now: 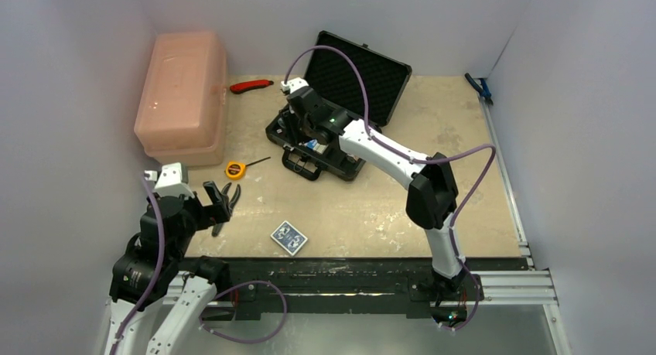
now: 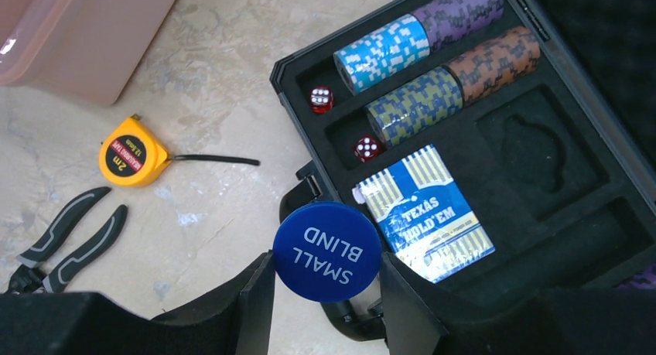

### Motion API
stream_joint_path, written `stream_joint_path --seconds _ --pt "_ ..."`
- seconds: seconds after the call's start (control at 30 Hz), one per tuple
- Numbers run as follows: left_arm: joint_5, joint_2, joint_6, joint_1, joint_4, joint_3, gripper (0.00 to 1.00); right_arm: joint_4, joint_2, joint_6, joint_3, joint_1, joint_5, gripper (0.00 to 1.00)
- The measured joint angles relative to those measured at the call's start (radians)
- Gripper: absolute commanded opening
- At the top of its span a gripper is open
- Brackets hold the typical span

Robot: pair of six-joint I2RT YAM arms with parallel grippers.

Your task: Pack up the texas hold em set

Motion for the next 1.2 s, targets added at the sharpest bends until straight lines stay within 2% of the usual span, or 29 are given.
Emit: stream_joint_path --seconds 0.43,1.2 --pt "0.003 0.041 0.000 0.000 0.000 0.000 1.00 -0.016 0.031 -0.051 0.093 -0.094 0.015 0.27" --pt "0.003 0.091 0.000 0.000 0.000 0.000 1.00 -0.032 0.219 -0.083 0.223 -0.232 -0.010 0.27"
